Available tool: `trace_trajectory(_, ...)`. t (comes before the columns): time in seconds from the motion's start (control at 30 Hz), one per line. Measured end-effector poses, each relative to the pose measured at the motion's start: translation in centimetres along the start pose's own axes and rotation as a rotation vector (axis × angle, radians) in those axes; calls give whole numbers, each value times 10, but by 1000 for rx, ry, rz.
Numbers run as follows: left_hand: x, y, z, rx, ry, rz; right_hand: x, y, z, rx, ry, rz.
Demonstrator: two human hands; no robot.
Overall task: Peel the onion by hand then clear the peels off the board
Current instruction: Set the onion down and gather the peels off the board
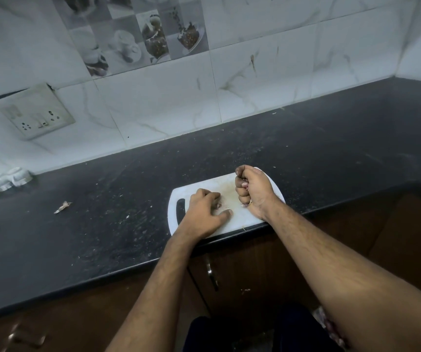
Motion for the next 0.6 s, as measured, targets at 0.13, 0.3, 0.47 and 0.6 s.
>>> trace_trajectory(0.13, -1, -4, -8, 45, -2, -325, 0, 1, 1, 2, 0, 14)
trace_trajectory(0.3, -7, -4, -19, 9, -58, -629, -1, 0, 0, 5, -2, 35)
trace_trajectory(0.47, -11, -2, -30, 74, -125, -678, -1, 1, -1, 10, 2, 38)
trace_trajectory(0.6, -12, -4, -37, 155, -151, -740, -1, 2, 0, 9, 1, 29)
Point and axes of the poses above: each hand's wrist, its own z-axis away from the middle knuckle, its own x-axis out of the palm, y = z × x, the point moved 1 cm from there along -z, towards the middle knuckle, and after that the axes turned 13 degrees about x, right-handed, at the moved point
